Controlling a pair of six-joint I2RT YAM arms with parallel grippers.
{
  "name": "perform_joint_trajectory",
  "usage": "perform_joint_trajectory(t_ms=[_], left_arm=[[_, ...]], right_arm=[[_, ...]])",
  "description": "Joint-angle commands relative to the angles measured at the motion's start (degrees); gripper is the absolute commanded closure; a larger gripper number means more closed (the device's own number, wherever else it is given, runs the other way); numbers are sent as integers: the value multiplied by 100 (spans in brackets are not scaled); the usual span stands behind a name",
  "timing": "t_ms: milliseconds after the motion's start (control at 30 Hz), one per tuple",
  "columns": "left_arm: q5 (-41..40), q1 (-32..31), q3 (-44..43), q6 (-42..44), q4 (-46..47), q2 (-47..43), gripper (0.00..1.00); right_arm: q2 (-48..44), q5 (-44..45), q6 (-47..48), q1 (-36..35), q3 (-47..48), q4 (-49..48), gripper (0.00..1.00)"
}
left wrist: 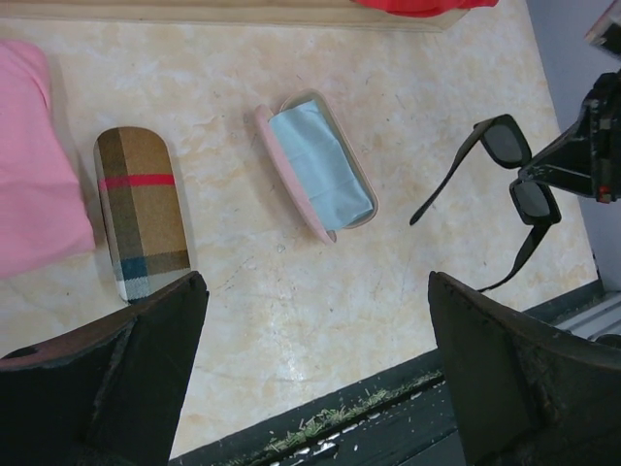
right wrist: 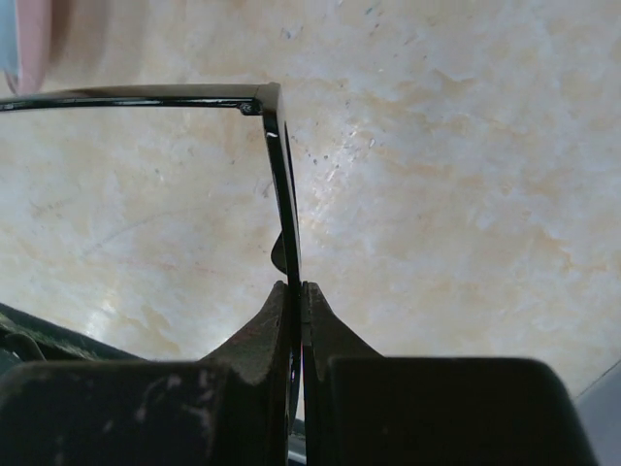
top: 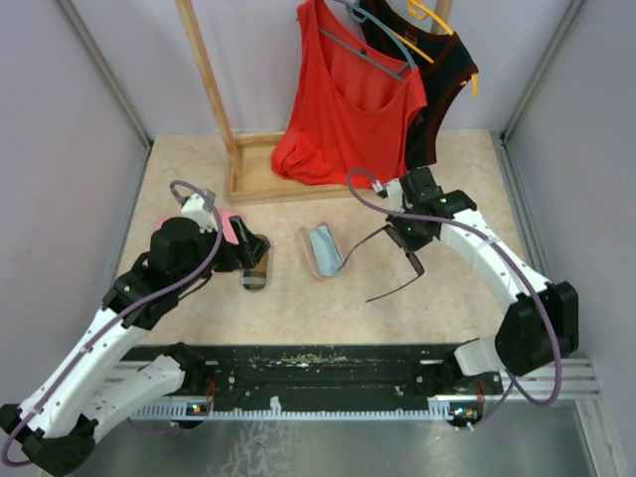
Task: Organize the sunglasses
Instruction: Fold the sunglasses at the center of the board.
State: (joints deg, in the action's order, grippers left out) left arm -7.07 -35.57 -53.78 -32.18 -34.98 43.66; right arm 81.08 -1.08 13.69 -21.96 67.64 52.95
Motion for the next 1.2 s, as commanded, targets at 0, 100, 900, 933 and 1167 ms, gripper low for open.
perform_joint_trajectory(t_ms=[0, 100, 900, 933, 1167], left_arm=[[62, 26, -146, 399, 439, -67, 0], [174, 24, -113, 553, 614, -44, 0], [-1296, -2949, 276, 15, 1666, 1923, 0], [-1307, -2974, 215, 41, 1764, 2115, 0], [-1738, -2990, -141, 145, 2216, 3210, 0]], right_arm=[[-656, 278, -1477, -11, 298, -564, 100], [-851, 247, -2405, -11, 129, -884, 100], [-1154, 1520, -5000, -667, -298, -1163, 100], [-1168, 1482, -5018, -708, -322, -1183, 100], [-1385, 1393, -5088, -854, -365, -1147, 100]])
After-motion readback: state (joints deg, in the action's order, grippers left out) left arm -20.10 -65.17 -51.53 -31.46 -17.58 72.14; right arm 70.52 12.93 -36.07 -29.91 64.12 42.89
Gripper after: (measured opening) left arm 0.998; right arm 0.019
